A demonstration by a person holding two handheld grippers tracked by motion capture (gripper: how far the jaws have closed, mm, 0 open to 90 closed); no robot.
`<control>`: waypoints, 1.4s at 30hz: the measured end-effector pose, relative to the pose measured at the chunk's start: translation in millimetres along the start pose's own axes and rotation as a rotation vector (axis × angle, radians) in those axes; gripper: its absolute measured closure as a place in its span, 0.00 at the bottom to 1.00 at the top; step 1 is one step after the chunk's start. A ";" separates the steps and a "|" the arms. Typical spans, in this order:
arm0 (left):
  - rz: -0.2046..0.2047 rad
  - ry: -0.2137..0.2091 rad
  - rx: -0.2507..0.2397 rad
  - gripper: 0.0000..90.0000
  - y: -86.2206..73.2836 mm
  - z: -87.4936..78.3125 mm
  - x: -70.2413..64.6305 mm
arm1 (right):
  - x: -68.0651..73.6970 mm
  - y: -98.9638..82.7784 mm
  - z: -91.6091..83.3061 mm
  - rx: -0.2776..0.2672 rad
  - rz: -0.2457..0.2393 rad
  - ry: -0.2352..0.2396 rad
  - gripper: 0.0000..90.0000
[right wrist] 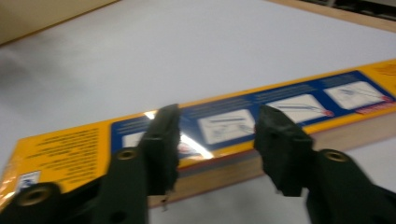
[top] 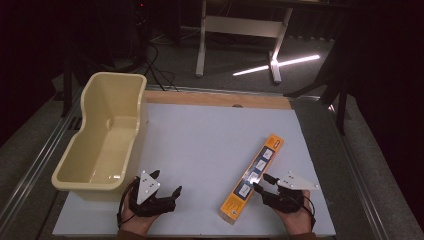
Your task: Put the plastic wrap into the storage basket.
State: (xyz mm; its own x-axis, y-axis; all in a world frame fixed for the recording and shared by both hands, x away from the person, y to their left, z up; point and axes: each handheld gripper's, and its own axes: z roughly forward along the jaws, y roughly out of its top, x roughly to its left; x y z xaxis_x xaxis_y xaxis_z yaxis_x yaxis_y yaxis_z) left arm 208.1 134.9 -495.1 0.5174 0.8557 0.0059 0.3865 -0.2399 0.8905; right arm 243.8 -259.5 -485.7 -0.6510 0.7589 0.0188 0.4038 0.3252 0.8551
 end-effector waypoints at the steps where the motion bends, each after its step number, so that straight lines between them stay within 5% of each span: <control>1: 0.001 -0.002 0.001 0.17 0.0 -0.1 -0.2 | 4.7 1.5 2.2 0.011 -0.010 0.016 0.66; 5: 0.002 -0.004 -0.001 0.17 0.1 -0.5 -0.8 | 9.5 1.6 3.0 0.022 -0.019 0.051 0.81; 8: 0.000 -0.004 0.000 0.17 -0.1 -0.4 -0.8 | 15.8 -1.1 1.3 0.048 -0.047 0.120 0.97; 16: -0.001 -0.003 -0.004 0.17 -0.2 -0.9 -1.1 | 32.8 -6.8 -2.2 0.098 -0.095 0.191 1.00; 28: -0.002 -0.003 -0.003 0.17 -0.8 -0.3 -2.2 | 91.6 -3.5 11.6 0.125 -0.187 0.339 1.00; 33: 0.002 -0.004 -0.005 0.17 -0.5 -0.8 -2.5 | 109.4 -7.5 28.8 0.194 -0.254 0.312 1.00; 42: -0.006 0.000 -0.010 0.17 -0.8 -2.1 -1.4 | 107.1 -7.4 28.6 0.245 -0.303 0.274 1.00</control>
State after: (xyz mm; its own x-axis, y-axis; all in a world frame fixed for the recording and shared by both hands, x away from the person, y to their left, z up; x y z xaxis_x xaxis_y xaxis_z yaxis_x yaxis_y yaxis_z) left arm 205.4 134.9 -494.9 0.5149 0.8572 0.0006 0.3823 -0.2302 0.8949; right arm 189.5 -164.5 -504.9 -0.8950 0.4434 -0.0483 0.2879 0.6571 0.6967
